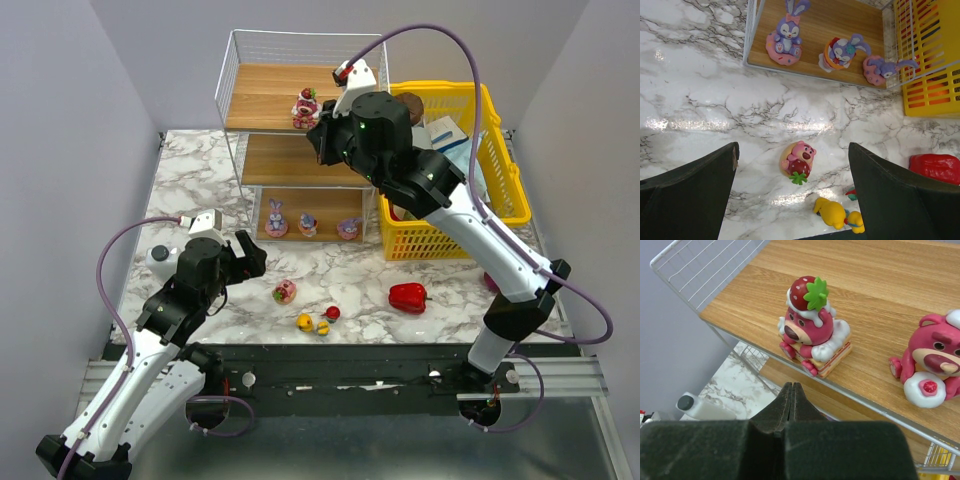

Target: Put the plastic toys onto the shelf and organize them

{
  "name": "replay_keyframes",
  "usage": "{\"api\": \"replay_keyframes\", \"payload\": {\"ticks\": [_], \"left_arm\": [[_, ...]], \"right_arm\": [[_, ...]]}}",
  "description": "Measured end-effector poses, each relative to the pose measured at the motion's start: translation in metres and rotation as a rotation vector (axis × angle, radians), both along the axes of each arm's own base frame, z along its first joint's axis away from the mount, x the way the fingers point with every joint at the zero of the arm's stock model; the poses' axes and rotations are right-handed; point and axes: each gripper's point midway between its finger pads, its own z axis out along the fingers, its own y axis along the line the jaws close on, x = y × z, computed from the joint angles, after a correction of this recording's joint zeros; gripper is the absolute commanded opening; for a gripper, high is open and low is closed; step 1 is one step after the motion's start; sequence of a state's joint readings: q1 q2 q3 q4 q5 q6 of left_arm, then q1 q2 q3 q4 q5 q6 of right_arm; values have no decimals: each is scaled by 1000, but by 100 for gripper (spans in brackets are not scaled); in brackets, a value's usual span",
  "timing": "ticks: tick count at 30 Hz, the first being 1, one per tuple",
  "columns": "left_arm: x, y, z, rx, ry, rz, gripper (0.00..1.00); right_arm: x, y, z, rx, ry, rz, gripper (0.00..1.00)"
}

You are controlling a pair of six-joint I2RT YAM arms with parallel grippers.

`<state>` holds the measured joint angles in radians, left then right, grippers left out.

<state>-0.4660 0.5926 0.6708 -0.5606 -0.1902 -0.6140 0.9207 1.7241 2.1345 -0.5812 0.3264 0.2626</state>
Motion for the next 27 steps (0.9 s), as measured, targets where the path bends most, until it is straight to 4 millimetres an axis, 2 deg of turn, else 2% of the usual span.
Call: {"api": "replay_keyframes", "payload": {"ticks": [15,27], "left_arm": [[0,0,-1,1,2,0,99],[0,0,-1,1,2,0,99]], "right_arm": [[15,-13,-6,-4,9,-61,1],[22,-15,-6,8,-3,-84,1]]}}
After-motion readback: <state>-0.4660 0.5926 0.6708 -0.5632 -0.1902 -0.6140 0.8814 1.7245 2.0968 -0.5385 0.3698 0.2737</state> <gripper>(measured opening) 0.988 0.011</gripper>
